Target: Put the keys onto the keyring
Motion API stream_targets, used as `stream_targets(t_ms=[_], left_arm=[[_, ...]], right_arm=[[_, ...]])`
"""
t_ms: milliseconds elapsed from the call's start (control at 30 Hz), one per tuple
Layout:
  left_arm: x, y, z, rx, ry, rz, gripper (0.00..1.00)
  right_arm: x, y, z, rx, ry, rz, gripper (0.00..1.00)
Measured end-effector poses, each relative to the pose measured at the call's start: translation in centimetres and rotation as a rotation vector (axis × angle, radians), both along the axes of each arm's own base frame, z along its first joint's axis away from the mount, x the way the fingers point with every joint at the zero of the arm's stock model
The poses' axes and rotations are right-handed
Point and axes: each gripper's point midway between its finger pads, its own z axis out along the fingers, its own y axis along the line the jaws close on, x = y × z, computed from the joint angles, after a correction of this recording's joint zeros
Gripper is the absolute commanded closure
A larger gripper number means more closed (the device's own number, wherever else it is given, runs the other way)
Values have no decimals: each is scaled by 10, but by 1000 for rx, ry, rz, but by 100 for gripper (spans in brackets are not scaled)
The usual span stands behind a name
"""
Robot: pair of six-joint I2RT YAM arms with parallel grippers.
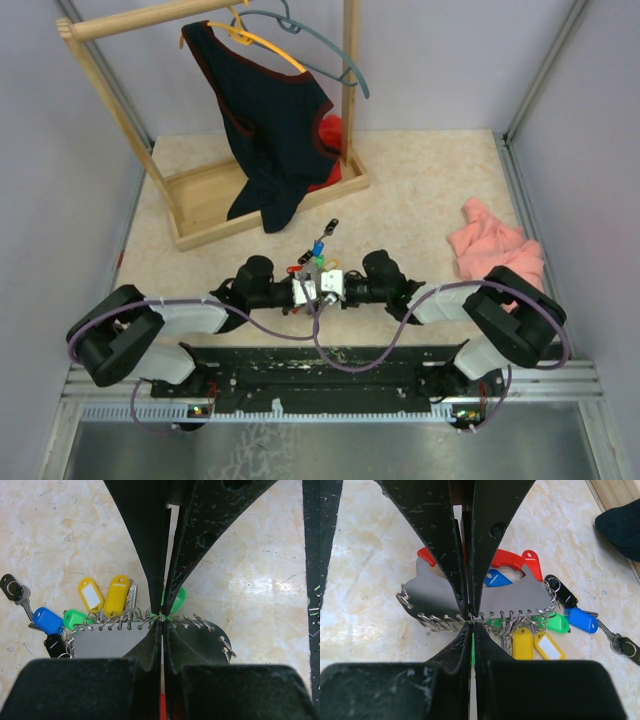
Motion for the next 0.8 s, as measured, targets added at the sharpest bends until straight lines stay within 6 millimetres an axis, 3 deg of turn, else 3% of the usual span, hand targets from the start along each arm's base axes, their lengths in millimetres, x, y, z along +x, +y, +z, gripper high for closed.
stream_targets(t_ms=[267, 800], left_arm=[[0, 0, 5, -23, 1, 11, 75], [5, 8, 21, -131, -6, 62, 74]], right_arm=[[4, 1, 5, 37, -9, -18, 100], [6, 0, 25, 165, 25, -7, 100]])
